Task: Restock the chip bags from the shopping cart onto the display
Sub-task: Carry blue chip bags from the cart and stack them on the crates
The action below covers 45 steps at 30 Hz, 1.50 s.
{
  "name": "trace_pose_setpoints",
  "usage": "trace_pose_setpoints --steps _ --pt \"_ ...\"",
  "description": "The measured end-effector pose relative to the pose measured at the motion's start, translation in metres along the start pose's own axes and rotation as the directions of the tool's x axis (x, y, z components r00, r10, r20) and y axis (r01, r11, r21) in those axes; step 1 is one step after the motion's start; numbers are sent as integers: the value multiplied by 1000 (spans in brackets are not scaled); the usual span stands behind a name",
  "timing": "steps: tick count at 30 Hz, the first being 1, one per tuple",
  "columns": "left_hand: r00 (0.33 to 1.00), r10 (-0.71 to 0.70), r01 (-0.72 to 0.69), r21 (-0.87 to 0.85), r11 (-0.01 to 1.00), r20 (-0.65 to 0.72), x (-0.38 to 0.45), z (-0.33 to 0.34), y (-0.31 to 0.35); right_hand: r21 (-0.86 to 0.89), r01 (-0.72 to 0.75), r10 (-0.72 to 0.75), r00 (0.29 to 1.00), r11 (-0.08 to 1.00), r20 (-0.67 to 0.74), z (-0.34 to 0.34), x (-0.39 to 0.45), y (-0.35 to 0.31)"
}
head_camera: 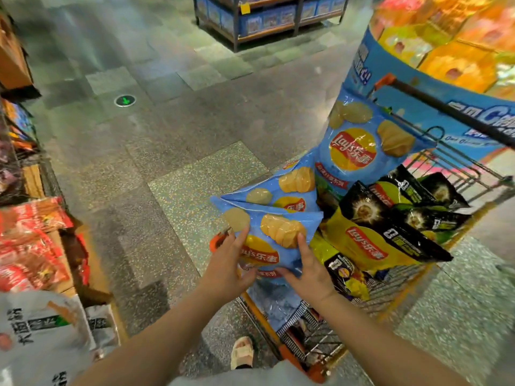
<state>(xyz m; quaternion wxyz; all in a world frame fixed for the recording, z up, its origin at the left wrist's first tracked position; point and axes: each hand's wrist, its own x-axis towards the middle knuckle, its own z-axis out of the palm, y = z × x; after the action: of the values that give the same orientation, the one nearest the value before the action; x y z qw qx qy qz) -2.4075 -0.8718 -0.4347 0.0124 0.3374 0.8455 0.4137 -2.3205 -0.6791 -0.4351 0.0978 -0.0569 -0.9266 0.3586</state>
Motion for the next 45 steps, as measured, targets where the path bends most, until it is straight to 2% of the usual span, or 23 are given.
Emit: trace_pose_setpoints --steps 1,3,5,8,10,14,17,22,26,31,34,38,41,45 --pt "998 56 -56 -3 998 -18 3 0 4 5 -55 55 998 998 -39 -6 -7 -2" --pt "987 154 -156 -35 987 -47 9 3 10 48 -237 238 971 970 -5 -20 -18 -7" --pt "985 169 -172 -92 981 -41 13 12 11 77 -300 302 953 951 -10 -33 -27 -2" --pt "997 -9 22 -197 980 71 17 22 11 93 -337 337 941 937 16 -52 -33 3" --pt "976 -135 171 -219 961 169 17 31 8 124 -357 355 934 926 36 -58 -37 10" --pt "878 -174 291 -209 934 447 10 52 -3 171 -406 411 911 898 4 -58 -43 21" --pt "838 -174 306 -182 935 517 0 63 -7 116 -405 411 911 907 -36 -53 -53 25" --pt "883 -151 230 -129 965 444 4 66 -4 53 -494 490 868 868 78 -37 -70 28" --pt "893 -168 236 -116 965 418 6 61 11 51 -528 524 849 848 72 -40 -60 19" --pt "918 -148 214 -144 966 369 20 35 27 97 -487 487 873 868 22 -56 -54 2" --pt "930 -103 155 -124 980 352 37 12 48 192 -433 449 892 881 -50 -73 -49 -13" --pt "960 -5 58 -178 982 280 55 -14 93 263 -338 382 914 904 -139 -112 -53 -37" --pt "979 79 -58 -117 991 188 58 -24 138 315 -274 351 910 909 -219 -154 -67 -50" --pt "942 306 -310 8 951 137 52 -22 193 394 -251 374 886 884 -275 -202 -106 -59"
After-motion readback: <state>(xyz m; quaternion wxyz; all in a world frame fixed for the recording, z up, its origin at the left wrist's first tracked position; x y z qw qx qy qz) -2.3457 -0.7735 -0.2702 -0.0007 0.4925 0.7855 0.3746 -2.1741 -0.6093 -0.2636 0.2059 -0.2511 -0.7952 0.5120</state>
